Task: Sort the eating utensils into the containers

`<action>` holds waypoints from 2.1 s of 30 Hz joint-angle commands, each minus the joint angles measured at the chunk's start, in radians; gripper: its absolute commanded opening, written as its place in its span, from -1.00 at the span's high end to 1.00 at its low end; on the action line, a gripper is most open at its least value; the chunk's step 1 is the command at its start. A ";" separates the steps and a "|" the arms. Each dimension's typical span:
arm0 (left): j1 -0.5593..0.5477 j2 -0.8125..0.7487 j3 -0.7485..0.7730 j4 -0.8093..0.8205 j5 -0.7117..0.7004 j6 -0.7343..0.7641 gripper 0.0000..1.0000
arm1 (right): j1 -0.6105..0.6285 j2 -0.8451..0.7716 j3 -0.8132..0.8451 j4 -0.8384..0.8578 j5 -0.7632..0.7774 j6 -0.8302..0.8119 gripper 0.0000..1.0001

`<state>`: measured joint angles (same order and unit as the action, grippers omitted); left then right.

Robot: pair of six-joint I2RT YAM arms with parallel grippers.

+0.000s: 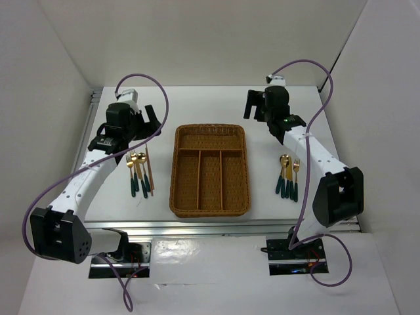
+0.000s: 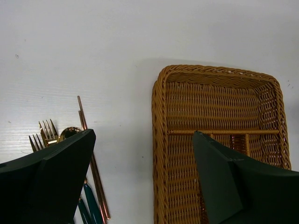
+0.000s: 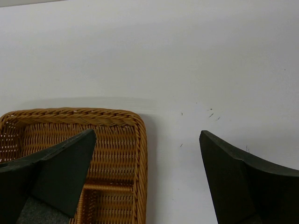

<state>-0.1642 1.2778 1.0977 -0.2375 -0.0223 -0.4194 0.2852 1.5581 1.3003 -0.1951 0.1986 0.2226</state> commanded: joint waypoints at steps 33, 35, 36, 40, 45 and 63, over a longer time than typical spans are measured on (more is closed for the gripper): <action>0.224 -0.130 -0.352 -0.310 -0.239 -0.332 -0.80 | -0.003 0.172 0.113 0.039 -0.127 0.012 -1.00; 0.248 -0.130 -0.361 -0.296 -0.229 -0.323 -0.78 | -0.003 0.172 0.113 0.039 -0.126 0.012 -1.00; 0.249 -0.115 -0.361 -0.287 -0.229 -0.323 -0.73 | -0.003 0.181 0.113 0.039 -0.126 0.012 -1.00; 0.258 -0.052 -0.371 -0.266 -0.208 -0.312 -0.55 | -0.003 0.203 0.134 0.028 -0.126 0.021 -1.00; 0.258 0.006 -0.361 -0.232 -0.208 -0.302 -0.44 | -0.003 0.212 0.145 0.019 -0.116 0.021 -1.00; 0.258 0.095 -0.323 -0.214 -0.228 -0.272 -0.34 | -0.003 0.252 0.172 0.008 -0.088 0.021 -1.00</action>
<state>0.0895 1.3663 0.7406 -0.4744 -0.2356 -0.7086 0.2852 1.8084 1.4235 -0.1970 0.0906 0.2420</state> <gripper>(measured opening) 0.675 0.999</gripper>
